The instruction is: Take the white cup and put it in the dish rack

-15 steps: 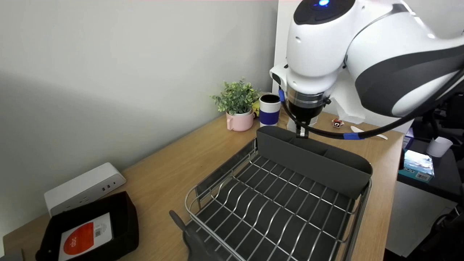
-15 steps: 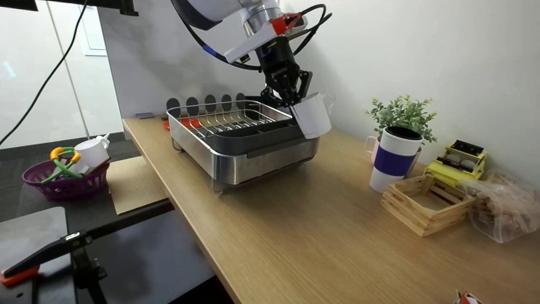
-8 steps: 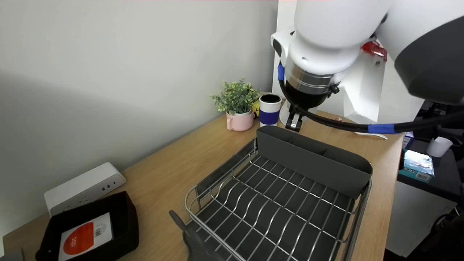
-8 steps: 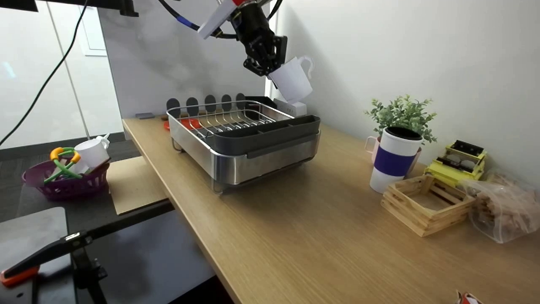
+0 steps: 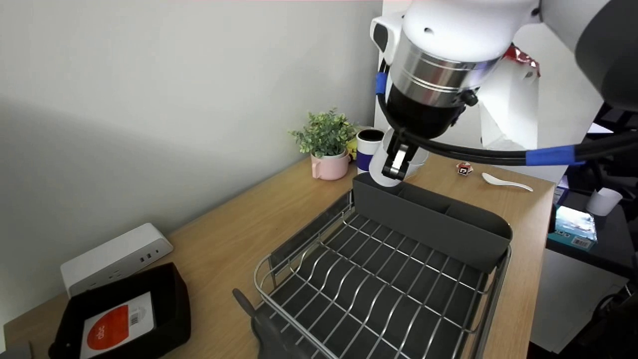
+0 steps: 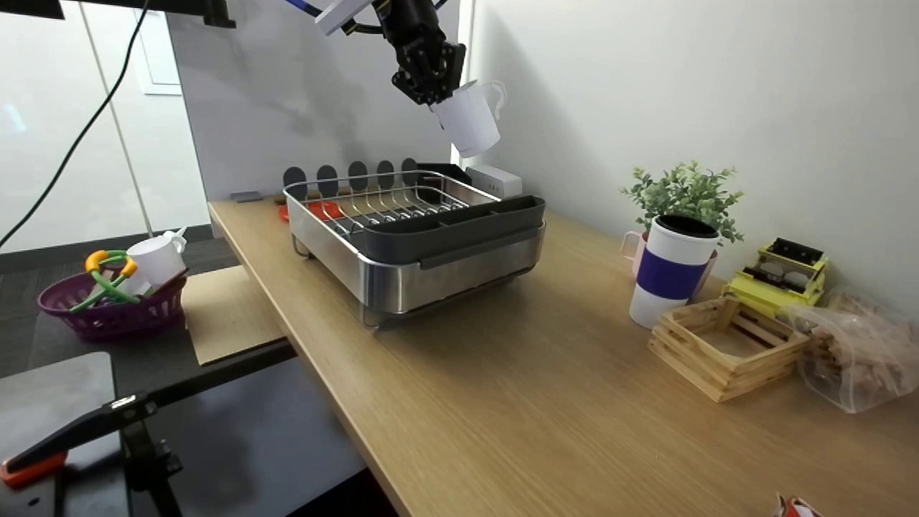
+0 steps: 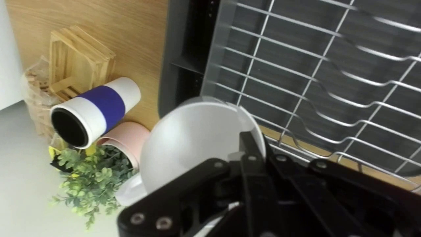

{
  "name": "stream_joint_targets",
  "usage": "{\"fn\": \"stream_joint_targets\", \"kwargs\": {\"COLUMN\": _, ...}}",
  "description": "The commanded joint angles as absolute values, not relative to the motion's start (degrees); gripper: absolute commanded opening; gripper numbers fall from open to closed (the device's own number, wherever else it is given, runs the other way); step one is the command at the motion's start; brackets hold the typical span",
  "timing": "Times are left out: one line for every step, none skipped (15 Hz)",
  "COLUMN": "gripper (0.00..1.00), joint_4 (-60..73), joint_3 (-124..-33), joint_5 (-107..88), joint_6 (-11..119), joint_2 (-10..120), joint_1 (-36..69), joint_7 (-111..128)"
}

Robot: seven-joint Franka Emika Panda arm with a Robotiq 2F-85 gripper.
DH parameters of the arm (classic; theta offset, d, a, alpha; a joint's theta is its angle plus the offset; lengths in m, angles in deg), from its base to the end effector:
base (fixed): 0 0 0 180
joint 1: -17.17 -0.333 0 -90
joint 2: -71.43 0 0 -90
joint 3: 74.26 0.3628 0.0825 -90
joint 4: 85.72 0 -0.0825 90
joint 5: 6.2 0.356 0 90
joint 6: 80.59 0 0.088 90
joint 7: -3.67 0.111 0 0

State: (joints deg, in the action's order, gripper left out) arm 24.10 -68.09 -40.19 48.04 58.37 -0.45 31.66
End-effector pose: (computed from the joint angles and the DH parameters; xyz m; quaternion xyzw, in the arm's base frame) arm 0.5649 0.2247 0.4470 0.9637 0.1335 0.1439 0.1811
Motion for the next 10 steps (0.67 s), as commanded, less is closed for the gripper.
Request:
{"fn": "stream_joint_targets", "kwargs": {"gripper": 0.01, "joint_4": 24.5, "joint_3": -66.9, "joint_5": -31.7, "joint_6": 53.5, "joint_2": 56.2, "joint_1": 2.4, "joint_7": 22.0}}
{"fn": "stream_joint_targets", "kwargs": {"gripper": 0.01, "joint_4": 24.4, "joint_3": -66.9, "joint_5": -29.4, "joint_6": 54.2, "joint_2": 55.5, "joint_1": 2.7, "joint_7": 19.5}}
{"fn": "stream_joint_targets", "kwargs": {"gripper": 0.01, "joint_4": 24.3, "joint_3": -66.7, "joint_5": -26.6, "joint_6": 54.6, "joint_2": 54.9, "joint_1": 3.2, "joint_7": 16.8}}
{"fn": "stream_joint_targets", "kwargs": {"gripper": 0.01, "joint_4": 24.2, "joint_3": -66.6, "joint_5": -24.2, "joint_6": 55.0, "joint_2": 54.2, "joint_1": 3.6, "joint_7": 14.4}}
{"fn": "stream_joint_targets", "kwargs": {"gripper": 0.01, "joint_4": 23.9, "joint_3": -66.4, "joint_5": -21.7, "joint_6": 54.8, "joint_2": 53.6, "joint_1": 4.0, "joint_7": 12.1}}
{"fn": "stream_joint_targets", "kwargs": {"gripper": 0.01, "joint_4": 23.8, "joint_3": -66.2, "joint_5": -19.5, "joint_6": 54.8, "joint_2": 52.9, "joint_1": 4.3, "joint_7": 9.8}}
{"fn": "stream_joint_targets", "kwargs": {"gripper": 0.01, "joint_4": 23.5, "joint_3": -66.0, "joint_5": -17.5, "joint_6": 54.2, "joint_2": 52.3, "joint_1": 4.6, "joint_7": 8.1}}
{"fn": "stream_joint_targets", "kwargs": {"gripper": 0.01, "joint_4": 23.2, "joint_3": -65.9, "joint_5": -16.0, "joint_6": 53.7, "joint_2": 51.7, "joint_1": 4.8, "joint_7": 6.3}}
{"fn": "stream_joint_targets", "kwargs": {"gripper": 0.01, "joint_4": 22.9, "joint_3": -65.8, "joint_5": -14.9, "joint_6": 53.3, "joint_2": 51.0, "joint_1": 4.9, "joint_7": 4.9}}
{"fn": "stream_joint_targets", "kwargs": {"gripper": 0.01, "joint_4": 22.6, "joint_3": -65.7, "joint_5": -14.0, "joint_6": 53.0, "joint_2": 50.3, "joint_1": 5.0, "joint_7": 3.8}}
